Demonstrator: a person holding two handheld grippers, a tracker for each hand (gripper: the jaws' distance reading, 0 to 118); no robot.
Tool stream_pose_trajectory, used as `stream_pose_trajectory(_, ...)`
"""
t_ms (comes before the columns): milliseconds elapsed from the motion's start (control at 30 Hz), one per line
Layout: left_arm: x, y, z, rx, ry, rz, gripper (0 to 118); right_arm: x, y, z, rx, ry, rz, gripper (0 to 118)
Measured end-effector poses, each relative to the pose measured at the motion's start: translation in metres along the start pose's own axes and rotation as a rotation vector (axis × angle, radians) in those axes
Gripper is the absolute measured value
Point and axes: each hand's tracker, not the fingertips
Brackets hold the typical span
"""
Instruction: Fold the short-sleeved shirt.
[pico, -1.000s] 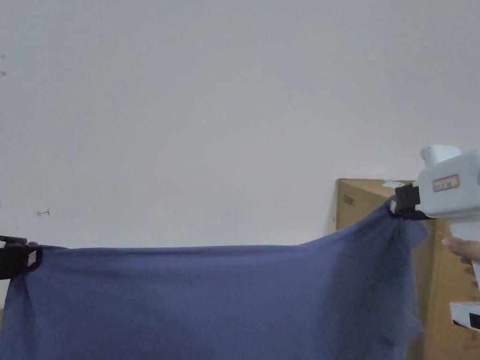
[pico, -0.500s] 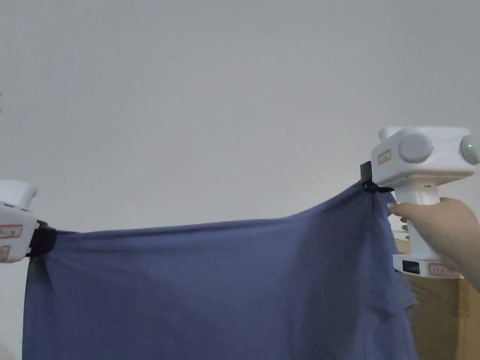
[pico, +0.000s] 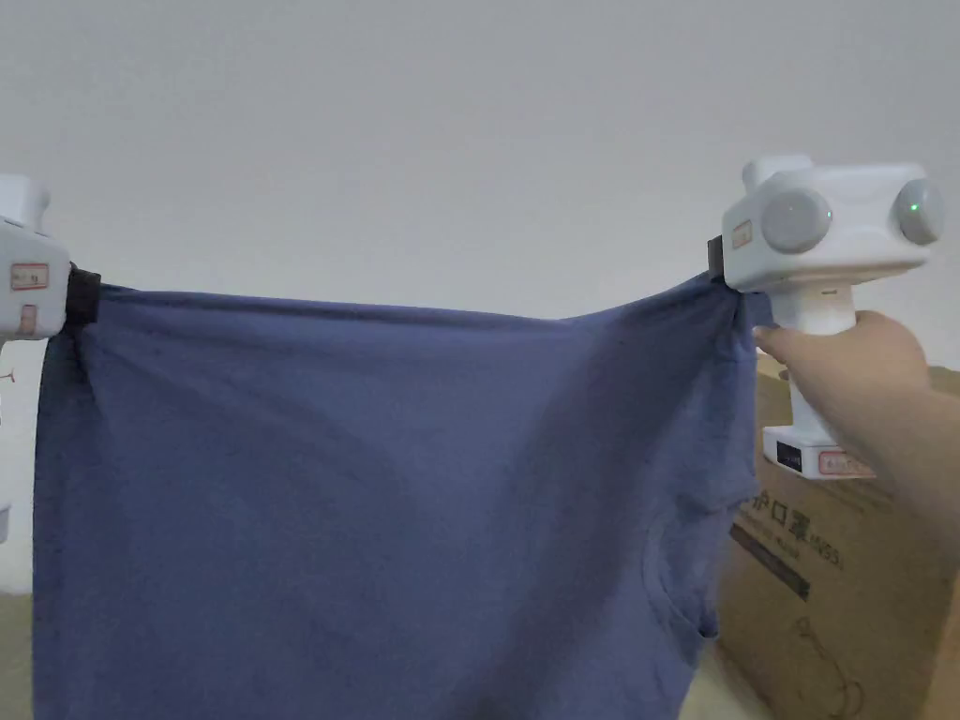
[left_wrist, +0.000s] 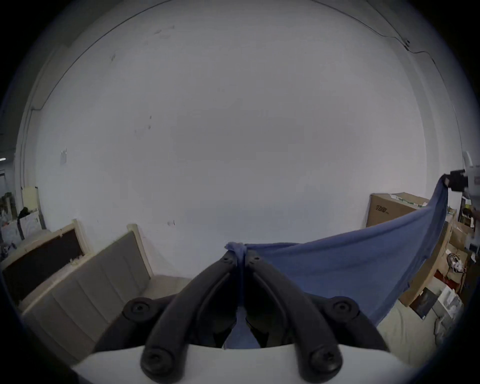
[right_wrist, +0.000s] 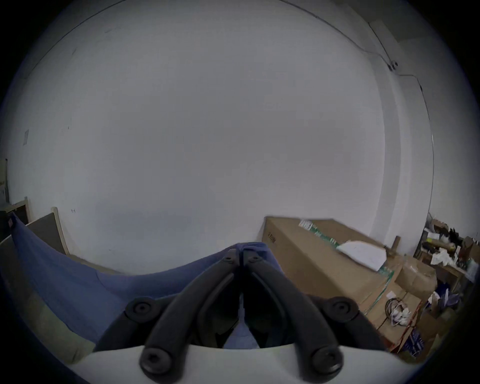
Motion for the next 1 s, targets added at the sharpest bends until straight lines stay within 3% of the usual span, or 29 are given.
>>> stream_pose_trajectory(133, 0.002, -0.081, -0.03, -0.221, -0.035, 0.037, 3, -0.008, -0.105, -0.033, -0.181, 0.032, -0.051, 0)
stream_pose_trajectory(300, 0.005, -0.233, -0.018, -0.486, -0.09, 0.084, 3, -0.009, -0.295, -0.026, -0.531, 0.114, -0.133, 0)
stream_pose_trajectory(400, 0.003, -0.317, 0.021, -0.627, -0.139, 0.125, 3, -0.012, -0.405, 0.013, -0.733, 0.126, -0.06, 0)
stream_pose_trajectory(467, 0.0, -0.365, 0.051, -0.733, -0.122, 0.071, 3, -0.011, -0.462, 0.046, -0.869, 0.162, 0.009, 0)
stream_pose_trajectory(600, -0.018, -0.416, 0.115, -0.835, -0.125, 0.069, 3, 0.005, -0.513, 0.126, -0.94, 0.24, -0.025, 0)
stream_pose_trajectory(767, -0.039, -0.438, 0.199, -0.865, -0.16, 0.079, 3, 0.032, -0.534, 0.221, -0.975, 0.316, 0.027, 0)
stream_pose_trajectory(1000, -0.046, -0.46, 0.289, -0.888, -0.22, 0.007, 3, 0.066, -0.556, 0.306, -0.965, 0.325, -0.005, 0)
